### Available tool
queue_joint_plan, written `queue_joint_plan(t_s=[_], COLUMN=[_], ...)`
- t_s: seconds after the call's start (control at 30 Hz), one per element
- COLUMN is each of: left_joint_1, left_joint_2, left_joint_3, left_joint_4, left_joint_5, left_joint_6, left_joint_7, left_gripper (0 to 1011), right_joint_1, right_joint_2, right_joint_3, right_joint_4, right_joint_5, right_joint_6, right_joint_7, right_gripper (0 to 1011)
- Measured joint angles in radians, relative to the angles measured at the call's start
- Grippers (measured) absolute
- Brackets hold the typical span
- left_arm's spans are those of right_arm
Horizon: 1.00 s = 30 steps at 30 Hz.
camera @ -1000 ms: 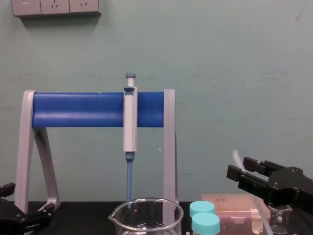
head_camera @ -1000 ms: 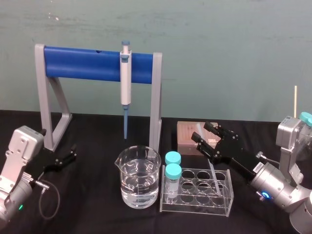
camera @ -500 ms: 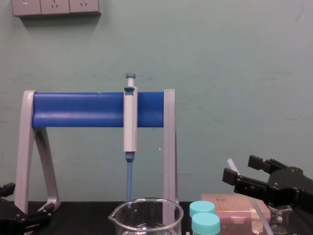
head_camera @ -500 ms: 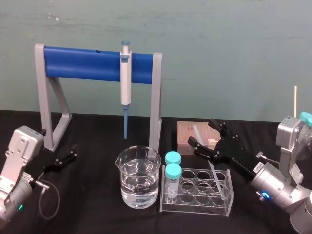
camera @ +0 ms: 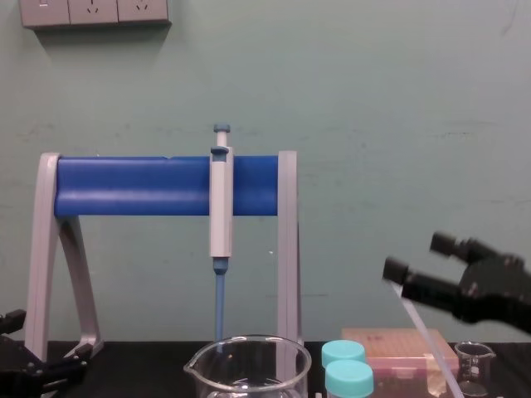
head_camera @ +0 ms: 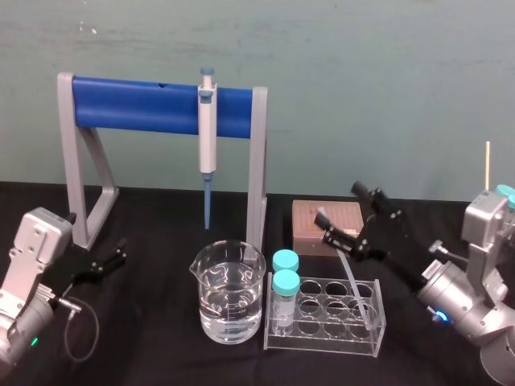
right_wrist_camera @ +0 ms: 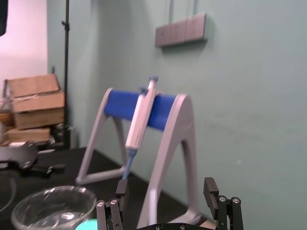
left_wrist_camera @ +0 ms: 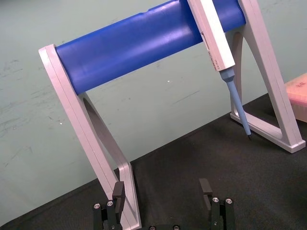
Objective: Pick up the stirring rod with one hand, then place it down.
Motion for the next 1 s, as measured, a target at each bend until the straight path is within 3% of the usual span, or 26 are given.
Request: queue_joint_plan(t_s=[0.2, 0.43, 0.73, 1.0], left_joint_1=[0.000, 0.000, 0.000, 0.000], left_joint_2=[0.000, 0.000, 0.000, 0.000], left_joint_3=[0.000, 0.000, 0.000, 0.000], left_joint_4=[0.000, 0.000, 0.000, 0.000], left_joint_5=[0.000, 0.000, 0.000, 0.000], left_joint_6=[0.000, 0.000, 0.000, 0.000], left_joint_7=[0.000, 0.000, 0.000, 0.000], left_gripper=[1000, 1000, 1000, 1001], right_joint_1=[-0.037, -0.083, -0.152, -0.181], right_joint_2=[-0.010, -0.019, -0.015, -0.011], right_joint_3=[0.051, 0.106, 0.160, 0.176], right_joint_4=[-0.066, -0.131, -0.172, -0.173], right_joint_5=[-0.034, -0.073, -0.117, -0.144], right_joint_6=[-0.046, -0.034, 0.114, 0.198], right_joint_7=[-0.078, -0.176, -0.276, -0.297], right_gripper=[1004, 1004, 1004, 1004])
